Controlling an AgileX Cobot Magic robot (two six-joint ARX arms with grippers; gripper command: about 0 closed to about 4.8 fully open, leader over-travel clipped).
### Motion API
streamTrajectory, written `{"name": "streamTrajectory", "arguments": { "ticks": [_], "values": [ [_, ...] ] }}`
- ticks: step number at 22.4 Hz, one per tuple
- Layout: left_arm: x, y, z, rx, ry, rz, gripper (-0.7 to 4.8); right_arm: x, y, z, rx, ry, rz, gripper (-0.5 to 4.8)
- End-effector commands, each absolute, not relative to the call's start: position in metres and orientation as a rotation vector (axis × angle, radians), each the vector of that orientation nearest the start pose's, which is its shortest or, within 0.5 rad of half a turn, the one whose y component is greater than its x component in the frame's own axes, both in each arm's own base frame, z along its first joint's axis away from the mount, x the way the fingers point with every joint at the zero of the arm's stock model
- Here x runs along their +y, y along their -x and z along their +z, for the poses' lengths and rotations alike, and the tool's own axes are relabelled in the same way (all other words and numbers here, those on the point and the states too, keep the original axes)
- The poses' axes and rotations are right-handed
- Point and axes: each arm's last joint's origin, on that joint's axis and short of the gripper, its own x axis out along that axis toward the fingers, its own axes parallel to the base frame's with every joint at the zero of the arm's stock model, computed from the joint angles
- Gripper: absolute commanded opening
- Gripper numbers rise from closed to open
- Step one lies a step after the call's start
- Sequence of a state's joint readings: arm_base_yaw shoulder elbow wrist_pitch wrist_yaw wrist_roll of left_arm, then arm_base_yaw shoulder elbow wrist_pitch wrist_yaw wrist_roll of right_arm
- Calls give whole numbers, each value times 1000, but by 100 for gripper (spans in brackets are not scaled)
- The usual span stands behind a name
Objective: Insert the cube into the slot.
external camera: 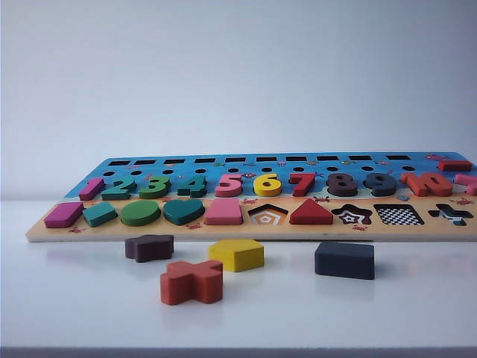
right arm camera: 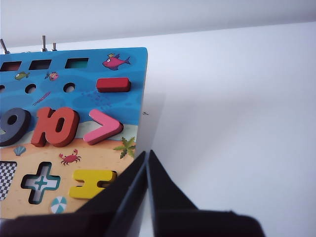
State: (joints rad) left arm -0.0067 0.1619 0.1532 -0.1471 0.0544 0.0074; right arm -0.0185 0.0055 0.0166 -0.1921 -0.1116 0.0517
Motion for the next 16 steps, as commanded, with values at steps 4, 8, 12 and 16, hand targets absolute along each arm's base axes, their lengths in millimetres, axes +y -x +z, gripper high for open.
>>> {"name": "streamTrajectory", "arguments": {
  "ticks": [4,8,12,16],
  "values": [
    [-20,-105,240,189,-11,-265,9,2,-95,145,213,-129,79,-6],
    [-30,-104,256,236,-19,-384,9,2,-95,146,214,-182,78,-4],
    [-41,-99,268,287,-29,-526,9,3,-97,155,249,-207,84,-3],
    [-52,-97,270,370,-45,-656,9,14,-112,180,360,-215,162,-3]
  ]
}}
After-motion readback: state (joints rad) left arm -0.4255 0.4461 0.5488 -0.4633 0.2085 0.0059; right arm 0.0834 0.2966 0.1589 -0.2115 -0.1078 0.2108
